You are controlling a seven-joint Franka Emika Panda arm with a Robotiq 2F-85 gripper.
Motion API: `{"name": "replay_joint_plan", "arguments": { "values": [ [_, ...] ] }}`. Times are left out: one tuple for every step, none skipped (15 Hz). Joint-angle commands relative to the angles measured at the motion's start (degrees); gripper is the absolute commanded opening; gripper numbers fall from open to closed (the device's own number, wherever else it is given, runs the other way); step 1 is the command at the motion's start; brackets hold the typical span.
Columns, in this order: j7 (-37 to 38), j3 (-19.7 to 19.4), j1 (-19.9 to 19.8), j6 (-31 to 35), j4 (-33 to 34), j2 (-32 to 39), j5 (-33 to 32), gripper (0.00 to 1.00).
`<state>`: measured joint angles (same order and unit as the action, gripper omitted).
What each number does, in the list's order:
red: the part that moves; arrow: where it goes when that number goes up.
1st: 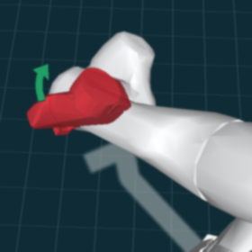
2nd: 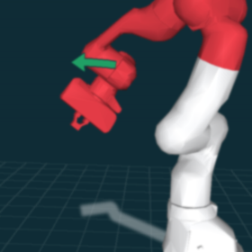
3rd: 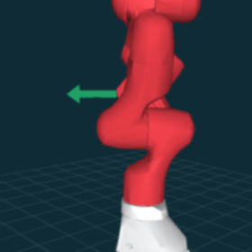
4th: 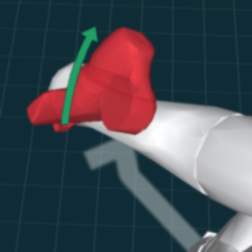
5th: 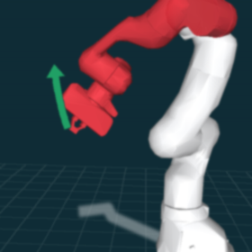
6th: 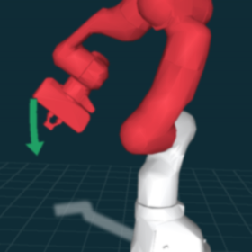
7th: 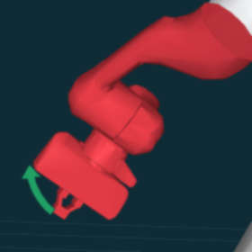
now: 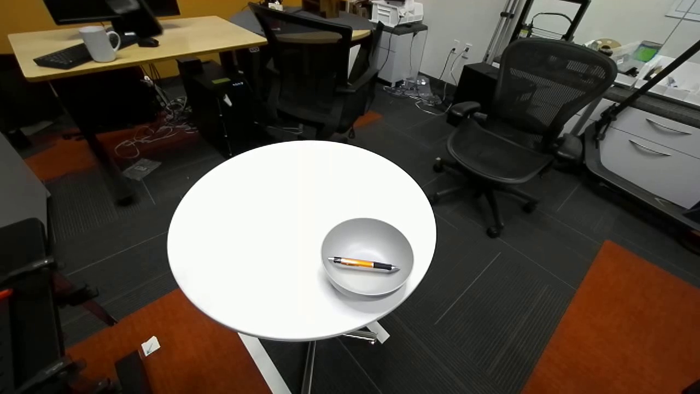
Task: Put the pen on the table
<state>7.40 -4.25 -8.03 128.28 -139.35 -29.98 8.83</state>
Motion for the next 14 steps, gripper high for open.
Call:
{"name": "replay_joint_plan", "arguments": {
  "values": [
    [4.26,0.25,-1.47,4.29,7.70,13.08,-1.82,1.00],
    [4.91,0.09,-1.55,5.05,9.30,15.92,-2.16,1.00],
    [6.42,0.09,-1.87,6.19,10.95,19.06,-3.02,1.00],
    [7.54,-0.16,-1.91,6.72,12.65,21.89,-3.47,1.00],
    [8.00,-0.63,-1.73,6.60,14.39,24.43,-3.44,1.00],
    [8.74,-0.99,-1.65,6.81,16.12,27.22,-3.48,1.00],
    [8.25,-1.51,-1.40,6.84,17.69,29.53,-2.83,1.00],
    [8.07,-1.94,-1.38,6.67,19.34,31.92,-2.95,1.00],
    [7.67,-2.44,-1.40,6.73,20.76,34.05,-2.84,1.00],
    [7.94,-2.97,-1.50,6.54,22.05,36.11,-3.06,1.00],
    [7.82,-3.52,-1.59,6.21,23.34,38.17,-2.72,1.00],
    [7.75,-4.06,-1.69,6.18,24.40,40.01,-2.65,1.00],
    [7.62,-4.52,-1.81,5.94,25.58,42.02,-2.20,1.00],
    [7.76,-5.00,-1.87,5.84,26.62,43.87,-2.32,1.00]
  ]
}}
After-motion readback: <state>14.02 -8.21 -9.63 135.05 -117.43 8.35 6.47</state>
